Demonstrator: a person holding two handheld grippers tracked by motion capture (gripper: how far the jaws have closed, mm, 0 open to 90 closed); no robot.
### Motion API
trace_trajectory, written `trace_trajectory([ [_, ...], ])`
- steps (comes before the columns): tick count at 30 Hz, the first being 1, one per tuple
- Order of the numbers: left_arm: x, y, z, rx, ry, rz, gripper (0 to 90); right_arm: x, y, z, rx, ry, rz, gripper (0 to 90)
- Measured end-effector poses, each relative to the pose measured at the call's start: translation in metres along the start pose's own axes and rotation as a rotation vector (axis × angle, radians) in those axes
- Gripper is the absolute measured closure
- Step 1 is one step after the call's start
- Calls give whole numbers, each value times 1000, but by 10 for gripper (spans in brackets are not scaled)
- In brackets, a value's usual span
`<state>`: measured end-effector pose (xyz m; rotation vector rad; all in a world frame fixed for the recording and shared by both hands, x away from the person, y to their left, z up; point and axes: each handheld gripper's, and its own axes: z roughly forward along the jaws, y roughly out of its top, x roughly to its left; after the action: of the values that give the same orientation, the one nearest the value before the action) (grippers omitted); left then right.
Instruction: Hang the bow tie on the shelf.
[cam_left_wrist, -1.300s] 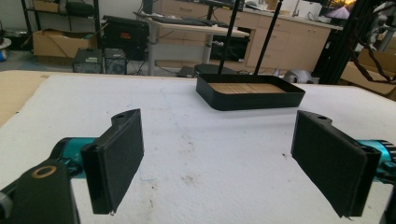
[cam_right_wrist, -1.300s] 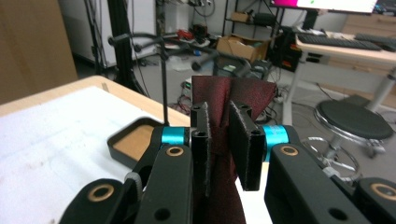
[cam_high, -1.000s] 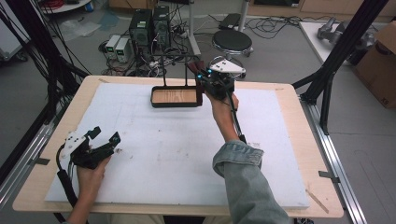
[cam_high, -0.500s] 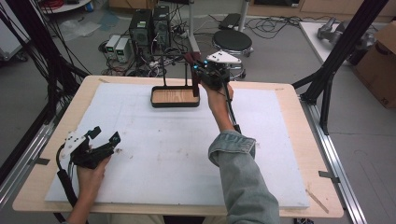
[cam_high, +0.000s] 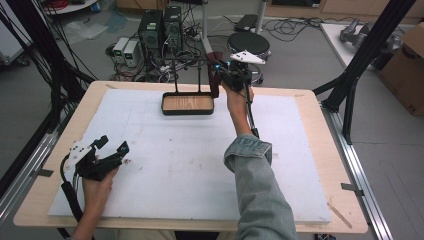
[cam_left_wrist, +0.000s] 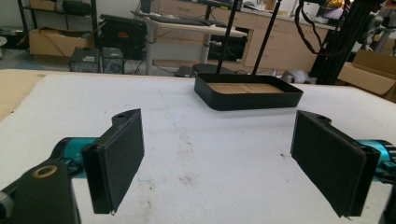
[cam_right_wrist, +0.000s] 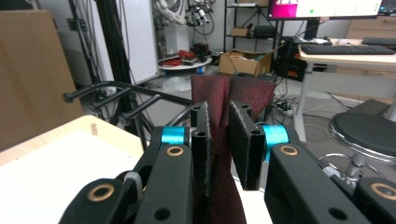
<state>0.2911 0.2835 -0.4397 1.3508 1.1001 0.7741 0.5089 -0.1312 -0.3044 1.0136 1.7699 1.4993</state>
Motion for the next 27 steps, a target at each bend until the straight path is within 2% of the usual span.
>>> trace_trajectory([
  [6, 0, 0, 0, 3, 0, 4, 177, -11, -7, 2, 27, -37, 39, 788],
  [10, 0, 0, 0, 1, -1, 3, 177, -13, -10, 4, 40, -46, 54, 788],
  [12, 0, 0, 0, 3, -1, 4, 177, -14, -14, 6, 59, -55, 77, 788],
  [22, 0, 0, 0, 3, -1, 2, 177, -18, -21, 11, 102, -51, 112, 787],
  [27, 0, 0, 0, 2, 0, 1, 176, -18, -22, 11, 110, -48, 114, 786],
])
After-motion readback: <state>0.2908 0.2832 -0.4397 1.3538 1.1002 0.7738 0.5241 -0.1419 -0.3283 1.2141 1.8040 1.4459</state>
